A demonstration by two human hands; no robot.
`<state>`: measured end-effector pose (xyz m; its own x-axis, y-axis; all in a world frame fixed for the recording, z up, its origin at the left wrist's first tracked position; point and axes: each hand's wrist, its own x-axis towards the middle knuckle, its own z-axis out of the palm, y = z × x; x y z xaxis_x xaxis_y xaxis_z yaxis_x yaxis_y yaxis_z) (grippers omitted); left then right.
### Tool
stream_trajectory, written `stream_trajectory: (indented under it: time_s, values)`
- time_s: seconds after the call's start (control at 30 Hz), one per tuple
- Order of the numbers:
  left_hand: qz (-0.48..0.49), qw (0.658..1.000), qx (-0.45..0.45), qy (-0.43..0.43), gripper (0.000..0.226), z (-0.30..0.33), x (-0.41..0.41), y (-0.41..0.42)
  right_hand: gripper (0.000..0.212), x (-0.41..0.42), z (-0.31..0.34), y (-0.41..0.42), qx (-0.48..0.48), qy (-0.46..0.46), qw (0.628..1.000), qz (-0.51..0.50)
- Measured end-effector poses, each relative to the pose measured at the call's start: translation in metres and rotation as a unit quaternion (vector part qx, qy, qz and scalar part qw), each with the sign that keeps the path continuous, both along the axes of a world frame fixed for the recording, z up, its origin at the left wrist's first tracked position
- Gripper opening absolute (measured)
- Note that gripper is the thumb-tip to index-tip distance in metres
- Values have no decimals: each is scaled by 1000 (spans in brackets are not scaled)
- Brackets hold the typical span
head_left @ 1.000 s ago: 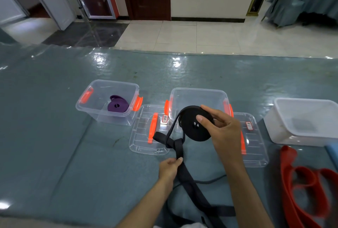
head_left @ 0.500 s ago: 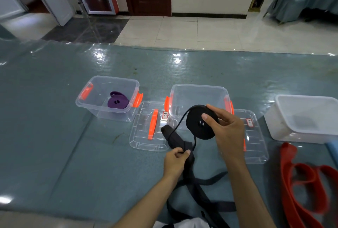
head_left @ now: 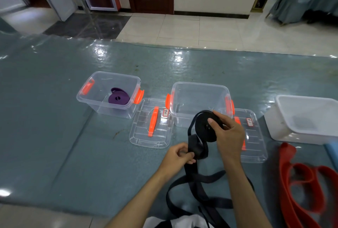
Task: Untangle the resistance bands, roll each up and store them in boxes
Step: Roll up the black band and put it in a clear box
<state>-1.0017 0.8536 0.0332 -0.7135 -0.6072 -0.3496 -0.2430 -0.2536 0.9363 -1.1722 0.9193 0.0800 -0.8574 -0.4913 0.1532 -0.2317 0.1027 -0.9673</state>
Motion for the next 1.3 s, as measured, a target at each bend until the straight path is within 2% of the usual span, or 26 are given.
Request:
stream_trajectory:
  time_s: [0.1, 0.23, 0.3, 0.4, 0.53, 0.63, 0.73, 0.83, 0.97, 1.07, 1.13, 1.17, 1.23, 1.3]
  values:
    - [10, 1000, 21, 17, 18, -4, 9, -6, 30, -4, -5, 3, 9, -2, 1000, -26]
    - [132, 985, 108, 36, 44, -15, 16, -12, 29, -7, -6, 7, 17, 0, 999, -39]
    - [187, 969, 152, 61, 44, -18, 18, -15, 29, -9, -6, 9, 23, 3, 999, -44]
    - [216, 956, 184, 73, 48, -20, 22, -19, 29, -10, -5, 12, 25, 9, 998, -50]
    - [238, 953, 182, 40, 50, -17, 24, -17, 29, -9, 3, 13, 29, 19, 998, -49]
    - [221, 966, 122, -51, 54, -16, 25, -20, 31, -5, 12, 14, 23, 21, 999, -37]
    - [145, 972, 12, -187, 57, -18, 26, -23, 34, -2, 24, 16, 3, 25, 999, -25]
    - [75, 946, -103, -297, 59, -16, 32, -25, 32, -3, 37, 18, -23, 18, 1000, -3]
    - [3, 911, -202, -360, 55, -1, 38, -38, 33, -3, 54, 24, -45, 29, 998, 34]
    - [-24, 865, -299, -402, 44, 29, 35, -51, 35, -1, 65, 27, -49, 40, 996, 68]
    - [7, 854, -356, -380, 34, 53, 30, -57, 36, 0, 70, 29, -47, 51, 994, 87]
    - [29, 859, -379, -343, 30, 65, 27, -59, 36, 2, 71, 29, -45, 57, 993, 95]
    - [60, 890, -399, -211, 20, 89, 22, -62, 36, 4, 75, 31, -38, 64, 991, 114]
    - [35, 919, -387, -68, 14, 113, 18, -62, 36, 6, 78, 34, -31, 66, 988, 140]
